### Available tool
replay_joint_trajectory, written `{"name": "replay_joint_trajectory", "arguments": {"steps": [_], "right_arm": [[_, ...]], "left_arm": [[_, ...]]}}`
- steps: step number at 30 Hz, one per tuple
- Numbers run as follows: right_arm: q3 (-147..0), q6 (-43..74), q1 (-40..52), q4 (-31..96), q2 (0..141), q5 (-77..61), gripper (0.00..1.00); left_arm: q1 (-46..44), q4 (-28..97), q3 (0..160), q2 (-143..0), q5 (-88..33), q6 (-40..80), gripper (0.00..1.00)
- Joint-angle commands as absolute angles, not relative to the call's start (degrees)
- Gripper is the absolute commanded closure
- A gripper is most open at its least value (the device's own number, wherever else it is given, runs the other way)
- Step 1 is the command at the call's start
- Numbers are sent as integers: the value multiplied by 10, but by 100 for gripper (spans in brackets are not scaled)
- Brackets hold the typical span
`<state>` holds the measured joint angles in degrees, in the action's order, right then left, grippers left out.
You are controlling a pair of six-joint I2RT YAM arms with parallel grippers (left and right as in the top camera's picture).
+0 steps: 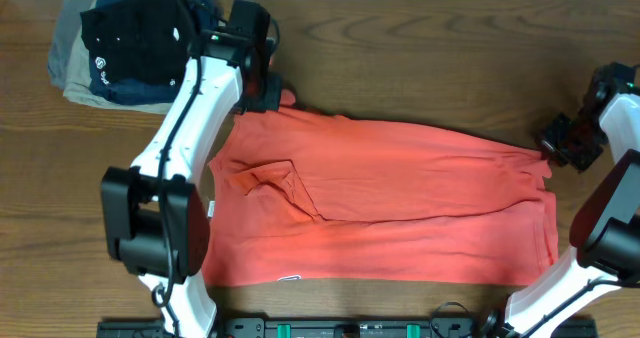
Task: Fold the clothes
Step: 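Fold the top half down toward the hem with both grippers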
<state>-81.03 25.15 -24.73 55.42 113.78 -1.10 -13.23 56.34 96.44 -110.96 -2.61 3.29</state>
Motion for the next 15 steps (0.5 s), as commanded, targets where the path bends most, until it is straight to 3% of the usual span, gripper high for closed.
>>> {"name": "replay_joint_trajectory", "arguments": {"steps": [1, 15], "right_arm": [[-825, 262, -263, 561, 1118, 1, 99], [-825, 262, -263, 627, 996, -1, 99]], "left_arm": [[-129, 604, 965, -1087, -21, 58, 94], [-129, 754, 964, -1086, -21, 94, 94]]}}
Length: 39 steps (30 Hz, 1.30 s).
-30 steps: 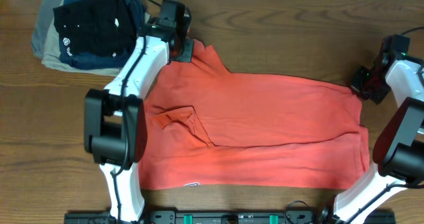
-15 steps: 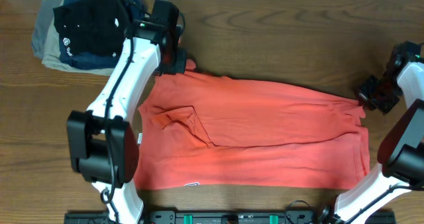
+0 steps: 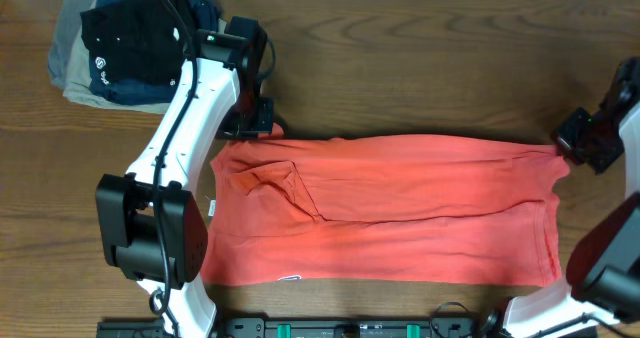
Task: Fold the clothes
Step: 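Fold the top half down toward the hem with both grippers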
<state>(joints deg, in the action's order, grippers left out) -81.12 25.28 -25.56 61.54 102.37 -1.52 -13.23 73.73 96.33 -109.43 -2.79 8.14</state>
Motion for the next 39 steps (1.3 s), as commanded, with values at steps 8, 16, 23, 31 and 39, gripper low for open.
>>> {"name": "replay_joint_trajectory", "arguments": {"steps": [8, 16, 23, 31, 39], "right_arm": [[-822, 263, -254, 697, 982, 0, 99], [-784, 263, -255, 719, 982, 13, 99], [-781, 263, -256, 739, 978, 24, 99], [-781, 261, -255, 780, 977, 32, 99], [-742, 281, -240, 775, 977, 32, 99]], "left_arm": [[-128, 788, 945, -1085, -18, 96, 94], [-128, 792, 879, -1085, -18, 96, 94], [-127, 784, 811, -1062, 7, 117, 94], [-126, 775, 731, -967, 4, 117, 94], [-126, 743, 676, -953, -15, 117, 94]]}}
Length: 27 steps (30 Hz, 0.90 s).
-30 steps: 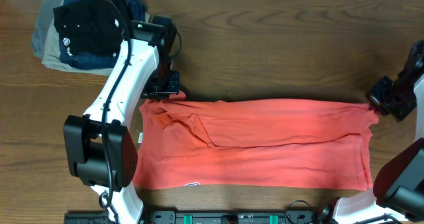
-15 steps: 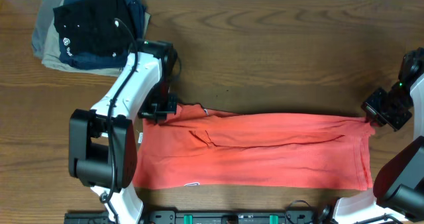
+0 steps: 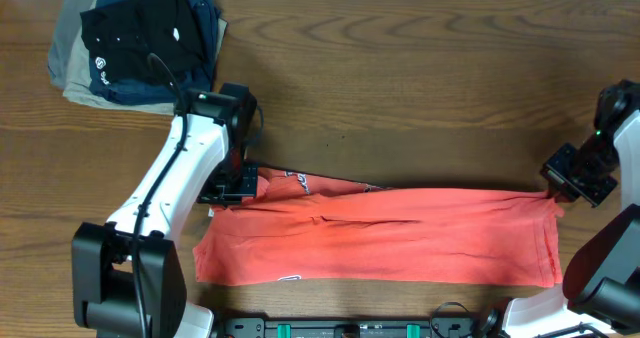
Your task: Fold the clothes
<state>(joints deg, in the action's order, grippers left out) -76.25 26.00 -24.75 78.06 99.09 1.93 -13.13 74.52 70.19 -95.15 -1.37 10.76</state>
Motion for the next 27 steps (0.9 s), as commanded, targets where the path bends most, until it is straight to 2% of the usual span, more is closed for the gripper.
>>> {"name": "replay_joint_trajectory", "arguments": {"steps": [1, 8, 18, 19, 20, 21, 24, 26, 27], "right_arm": [[-732, 281, -240, 768, 977, 32, 99], [-669, 281, -241, 722, 977, 32, 99], [-667, 283, -241, 704, 977, 51, 99], [-667, 282, -240, 704, 977, 52, 99], [-667, 282, -240, 705, 977, 51, 98], [-667, 279, -240, 705, 977, 51, 96], [-667, 272, -239, 705, 977, 50, 88], [-667, 272, -239, 705, 977, 49, 66], [-667, 272, -239, 705, 977, 49, 47]], "left_arm": [[-126, 738, 666, -953, -20, 118, 94], [-126, 690, 593, -953, -37, 157, 94], [-126, 671, 538, -953, -39, 207, 94], [-126, 668, 535, -953, -39, 207, 87], [-126, 665, 534, -953, -39, 207, 68], [-126, 665, 533, -953, -39, 207, 53], [-126, 663, 533, -953, -39, 207, 33], [-126, 662, 533, -953, -38, 207, 30], [-126, 658, 534, -953, -38, 207, 30]]}}
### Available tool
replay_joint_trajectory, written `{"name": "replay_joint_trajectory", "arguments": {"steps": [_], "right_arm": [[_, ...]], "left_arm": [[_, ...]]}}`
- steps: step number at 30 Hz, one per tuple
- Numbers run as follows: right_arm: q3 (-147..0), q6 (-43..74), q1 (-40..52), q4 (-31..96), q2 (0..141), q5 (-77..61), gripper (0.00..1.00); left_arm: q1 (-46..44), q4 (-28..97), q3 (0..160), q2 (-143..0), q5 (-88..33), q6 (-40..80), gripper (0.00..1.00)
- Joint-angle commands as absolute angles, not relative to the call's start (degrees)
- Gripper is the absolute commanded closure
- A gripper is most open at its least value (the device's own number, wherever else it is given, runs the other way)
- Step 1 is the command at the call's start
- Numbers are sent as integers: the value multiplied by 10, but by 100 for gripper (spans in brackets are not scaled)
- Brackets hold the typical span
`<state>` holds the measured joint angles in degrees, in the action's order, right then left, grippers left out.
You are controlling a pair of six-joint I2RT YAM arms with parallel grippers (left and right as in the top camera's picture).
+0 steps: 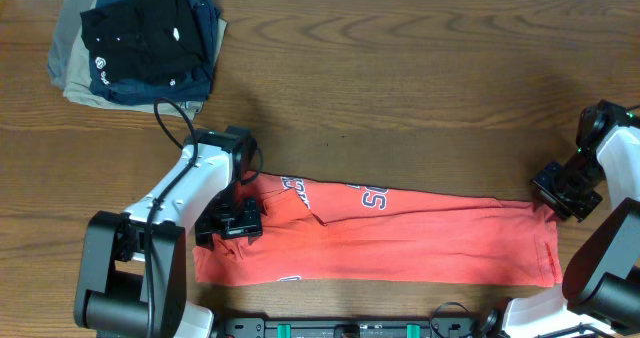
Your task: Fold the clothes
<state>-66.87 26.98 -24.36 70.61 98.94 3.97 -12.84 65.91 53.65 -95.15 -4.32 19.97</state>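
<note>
A red-orange shirt (400,240) lies folded lengthwise into a long strip across the table's front, with white lettering showing on its upper layer. My left gripper (243,221) is shut on the shirt's left end, holding the top layer low near the front. My right gripper (548,200) is shut on the shirt's upper right corner. Both sets of fingertips are mostly hidden by the wrists and cloth.
A stack of folded clothes (135,43), black and navy over grey, sits at the back left corner. The wooden table (420,68) stretches behind the shirt. The arms' bases stand at the front edge, left and right.
Both grippers have moved nearer the front edge with the shirt's far edge. The folded-over layer now covers more of the shirt, and its lettering shows.
At first the shirt lay spread wide, my grippers at its far left and far right corners. Then the far edge was drawn straight between them. Later it was brought halfway toward the front, and now it lies over the near half as a narrow strip.
</note>
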Motion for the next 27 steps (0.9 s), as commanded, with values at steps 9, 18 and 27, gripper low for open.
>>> {"name": "replay_joint_trajectory", "arguments": {"steps": [9, 18, 27], "right_arm": [[-667, 271, -239, 706, 977, 47, 1], [-667, 216, -237, 698, 977, -20, 9], [-657, 242, -224, 675, 977, 19, 21]], "left_arm": [[-126, 640, 555, -952, -38, 207, 38], [-142, 631, 574, -948, -86, 197, 76], [-230, 551, 537, -948, -116, 213, 89]]}}
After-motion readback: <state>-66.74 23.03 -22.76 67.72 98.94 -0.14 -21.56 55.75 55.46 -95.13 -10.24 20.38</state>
